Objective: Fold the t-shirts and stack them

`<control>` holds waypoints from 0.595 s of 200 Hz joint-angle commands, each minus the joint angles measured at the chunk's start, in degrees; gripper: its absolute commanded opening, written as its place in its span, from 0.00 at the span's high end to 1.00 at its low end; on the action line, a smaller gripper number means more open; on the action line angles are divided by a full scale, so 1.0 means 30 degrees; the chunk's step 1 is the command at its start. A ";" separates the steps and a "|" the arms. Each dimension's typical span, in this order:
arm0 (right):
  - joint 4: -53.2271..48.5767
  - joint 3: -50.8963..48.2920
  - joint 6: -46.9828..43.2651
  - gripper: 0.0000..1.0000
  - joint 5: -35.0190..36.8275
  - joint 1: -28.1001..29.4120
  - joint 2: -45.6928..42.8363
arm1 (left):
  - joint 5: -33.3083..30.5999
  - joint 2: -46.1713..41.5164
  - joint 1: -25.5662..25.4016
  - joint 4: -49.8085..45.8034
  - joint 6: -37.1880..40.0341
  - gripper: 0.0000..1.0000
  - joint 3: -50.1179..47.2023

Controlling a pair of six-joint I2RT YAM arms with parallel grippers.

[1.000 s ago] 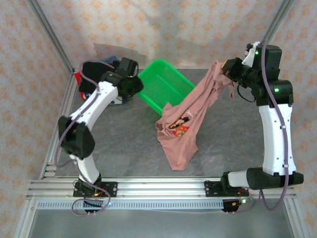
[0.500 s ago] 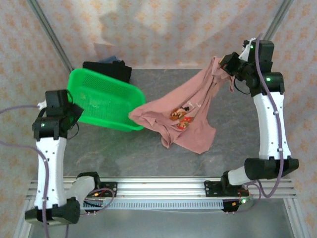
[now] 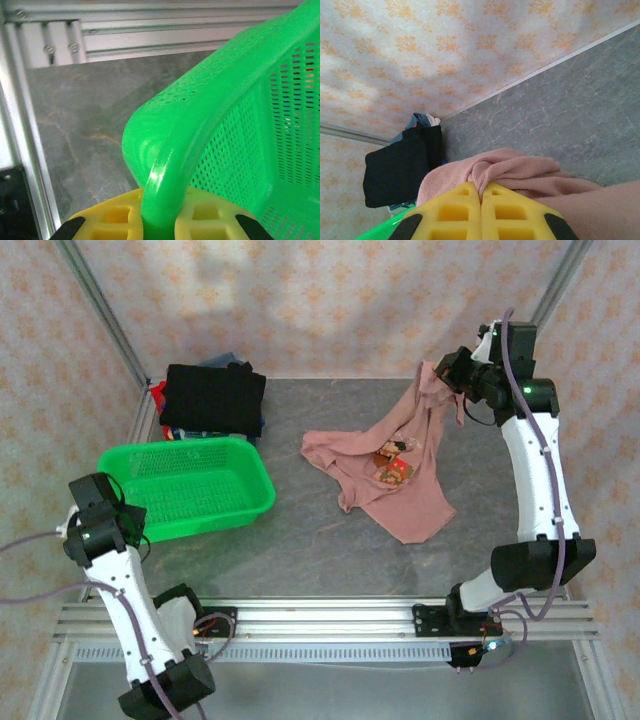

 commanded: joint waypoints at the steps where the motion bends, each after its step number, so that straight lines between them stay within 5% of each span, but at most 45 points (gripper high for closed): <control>1: 0.0546 -0.0122 -0.0430 1.00 -0.0278 -0.0145 0.0170 | -0.0957 -0.0456 0.1141 -0.0480 -0.2092 1.00 -0.1373; 41: 0.0454 -0.0540 -0.0824 1.00 -0.0291 -0.0133 0.0205 | -0.2102 -0.1550 0.3088 -0.1403 -0.4431 1.00 -0.3197; 83: -0.0375 -0.0783 -0.1352 1.00 -0.1141 -0.0149 0.1240 | 0.0169 -0.2883 0.3287 -0.0174 -0.7384 1.00 -0.6766; 100: -0.1634 -0.0421 -0.1963 1.00 -0.1489 -0.0119 0.2251 | 0.1189 -0.3419 0.3259 0.0637 -0.7699 0.55 -0.7500; 119: -0.2583 -0.0422 -0.2391 1.00 -0.1044 -0.0080 0.3256 | 0.2130 -0.3581 0.3175 0.0953 -0.7839 0.27 -0.7461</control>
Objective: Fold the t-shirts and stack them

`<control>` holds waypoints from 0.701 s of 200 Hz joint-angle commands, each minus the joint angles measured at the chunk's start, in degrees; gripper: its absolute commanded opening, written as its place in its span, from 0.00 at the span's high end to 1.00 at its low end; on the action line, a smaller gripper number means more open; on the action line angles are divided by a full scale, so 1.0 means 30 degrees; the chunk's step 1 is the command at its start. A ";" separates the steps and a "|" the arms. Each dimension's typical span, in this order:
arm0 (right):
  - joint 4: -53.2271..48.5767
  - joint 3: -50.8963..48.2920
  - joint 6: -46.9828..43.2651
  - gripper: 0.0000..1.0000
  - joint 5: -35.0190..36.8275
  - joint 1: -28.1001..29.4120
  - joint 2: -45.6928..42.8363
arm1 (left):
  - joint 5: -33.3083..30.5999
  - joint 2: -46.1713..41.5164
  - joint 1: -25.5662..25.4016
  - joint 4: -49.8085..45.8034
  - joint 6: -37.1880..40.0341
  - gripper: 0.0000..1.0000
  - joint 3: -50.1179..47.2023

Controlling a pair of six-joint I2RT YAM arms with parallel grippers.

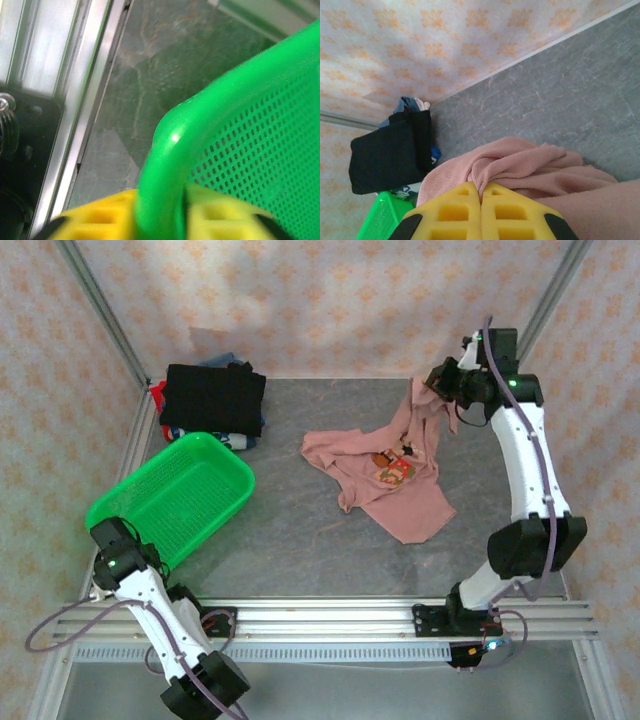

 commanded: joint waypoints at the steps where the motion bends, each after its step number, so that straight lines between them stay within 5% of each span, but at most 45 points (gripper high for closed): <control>1: -0.1736 0.0155 -0.1072 1.00 -0.0101 -0.0073 0.1292 | 0.0927 -0.0278 0.0027 0.0242 -0.1049 0.26 -0.0013; 24: -0.2460 0.0131 -0.1672 0.92 0.0373 0.0047 0.2351 | 0.1347 0.0066 -0.0088 -0.0369 -0.0196 0.13 0.1914; 31: -0.2568 0.0167 -0.1855 0.85 0.0364 0.0068 0.2604 | 0.1541 0.0202 -0.0206 -0.0412 0.0113 0.01 0.2861; 69: -0.3324 0.0604 -0.2703 0.39 0.2364 0.0047 0.2823 | -0.0199 0.2487 -0.3455 -0.1144 0.2242 0.00 1.0619; 94: -0.3748 -0.0008 -0.3003 0.24 0.3407 0.0017 0.1693 | -0.1823 0.4034 -0.7240 -0.1573 0.4064 0.00 1.5074; 119: -0.3783 -0.1608 -0.2944 0.19 0.3302 0.0013 0.0030 | -0.2984 0.5539 -1.1359 -0.1978 0.5214 0.01 1.7464; 140: -0.4086 -0.3271 -0.2521 0.18 0.2547 0.0004 -0.1562 | -0.5271 0.7646 -1.6810 -0.1901 0.5928 0.01 1.8954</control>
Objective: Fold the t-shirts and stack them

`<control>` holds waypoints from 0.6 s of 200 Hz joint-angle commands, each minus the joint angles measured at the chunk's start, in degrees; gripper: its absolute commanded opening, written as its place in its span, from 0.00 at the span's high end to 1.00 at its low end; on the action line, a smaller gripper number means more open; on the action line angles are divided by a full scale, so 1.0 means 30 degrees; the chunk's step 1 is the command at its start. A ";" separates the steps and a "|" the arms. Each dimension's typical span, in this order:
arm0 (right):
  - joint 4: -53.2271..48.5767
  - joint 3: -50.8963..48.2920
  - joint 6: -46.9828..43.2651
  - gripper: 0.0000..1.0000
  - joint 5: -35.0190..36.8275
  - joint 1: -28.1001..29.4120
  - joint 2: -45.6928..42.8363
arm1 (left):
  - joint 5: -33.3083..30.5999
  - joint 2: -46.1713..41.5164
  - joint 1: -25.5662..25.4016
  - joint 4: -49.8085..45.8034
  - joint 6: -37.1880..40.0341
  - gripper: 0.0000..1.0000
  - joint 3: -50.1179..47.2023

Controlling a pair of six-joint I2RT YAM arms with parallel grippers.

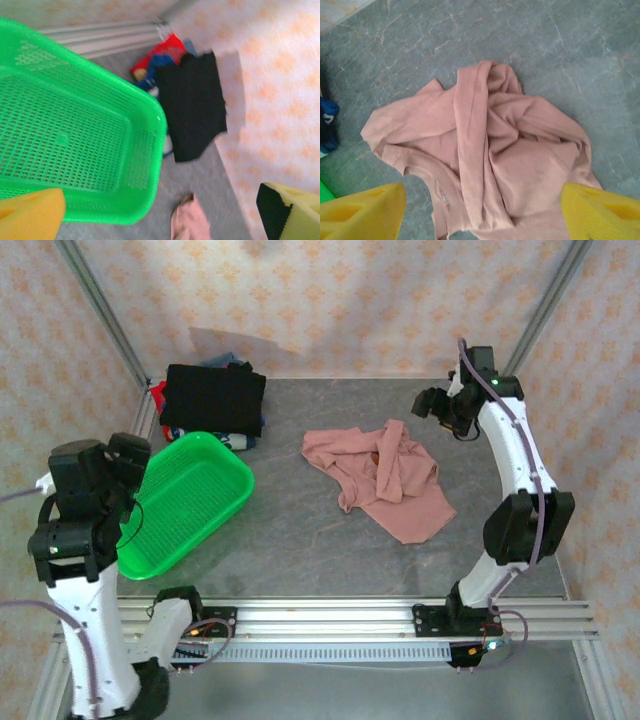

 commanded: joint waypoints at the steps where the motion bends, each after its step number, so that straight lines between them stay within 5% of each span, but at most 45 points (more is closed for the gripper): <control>1: -0.0851 -0.1461 0.0160 0.17 -0.0150 0.0012 -0.2331 | -0.3458 0.2345 -0.4836 -0.1107 0.1810 0.01 0.1373; 21: -0.1308 -0.3418 0.0634 0.16 -0.0988 0.0048 -0.4027 | -0.6126 0.5664 -1.0493 -0.1579 0.2506 0.01 0.3561; 47: -0.2857 -0.6349 0.1297 0.16 -0.2054 0.0514 -0.6257 | -0.4393 0.8900 -1.4512 -0.0460 0.2963 0.04 0.4466; 87: -0.3576 -1.2341 0.3910 0.19 -0.1889 0.1688 -1.0626 | 0.2156 1.2202 -1.7975 0.4255 0.2187 0.18 0.1946; 120: -0.2419 -1.5840 0.5849 0.24 -0.1598 0.2636 -1.1765 | 0.4961 1.5514 -1.8796 0.6736 0.1981 0.29 0.0880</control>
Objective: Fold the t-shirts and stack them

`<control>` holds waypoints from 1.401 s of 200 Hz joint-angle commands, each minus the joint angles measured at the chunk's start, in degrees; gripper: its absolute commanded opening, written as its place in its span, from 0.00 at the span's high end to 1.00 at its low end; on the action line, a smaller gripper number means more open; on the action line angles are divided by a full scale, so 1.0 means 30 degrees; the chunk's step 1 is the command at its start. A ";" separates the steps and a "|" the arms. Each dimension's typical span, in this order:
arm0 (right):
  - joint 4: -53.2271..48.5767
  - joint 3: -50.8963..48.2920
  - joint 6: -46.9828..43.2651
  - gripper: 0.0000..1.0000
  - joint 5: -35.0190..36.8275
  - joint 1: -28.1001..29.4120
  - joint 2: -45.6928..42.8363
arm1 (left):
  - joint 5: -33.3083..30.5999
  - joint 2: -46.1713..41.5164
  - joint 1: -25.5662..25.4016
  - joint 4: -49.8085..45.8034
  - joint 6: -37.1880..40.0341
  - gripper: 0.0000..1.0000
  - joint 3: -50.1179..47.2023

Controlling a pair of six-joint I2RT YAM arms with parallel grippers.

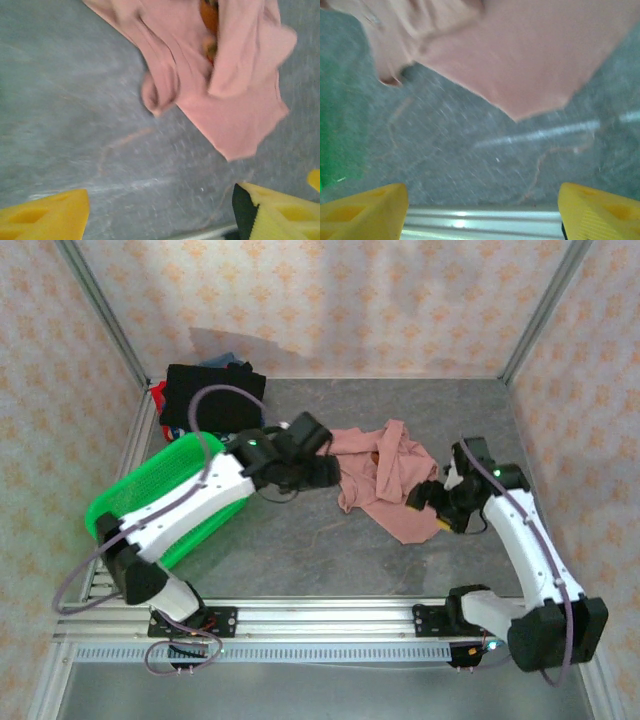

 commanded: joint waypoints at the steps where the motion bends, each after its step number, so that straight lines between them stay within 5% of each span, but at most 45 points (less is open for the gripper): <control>1: 0.0522 -0.1777 0.2160 0.24 0.0244 0.0520 -0.0429 | 0.2832 0.1501 -0.0225 0.2643 -0.0323 0.29 -0.0835; 64: 0.4683 -0.5130 0.3878 0.32 0.0489 0.0754 0.0357 | 0.3104 0.7877 -0.0254 0.2287 0.1079 0.40 0.1704; 217: 0.6951 -0.6492 0.4413 0.38 0.1360 0.0757 0.1060 | -0.0334 1.2000 0.0295 0.1862 0.2019 0.56 0.3695; 253: 0.6949 -0.6702 0.4481 0.39 0.1391 0.0765 0.0917 | -0.0685 1.2118 0.0446 0.1654 0.2315 0.72 0.4218; 280: 0.6921 -0.6893 0.4505 0.39 0.1699 0.0764 0.0650 | -0.0455 1.1636 0.0507 0.1806 0.2575 0.99 0.3881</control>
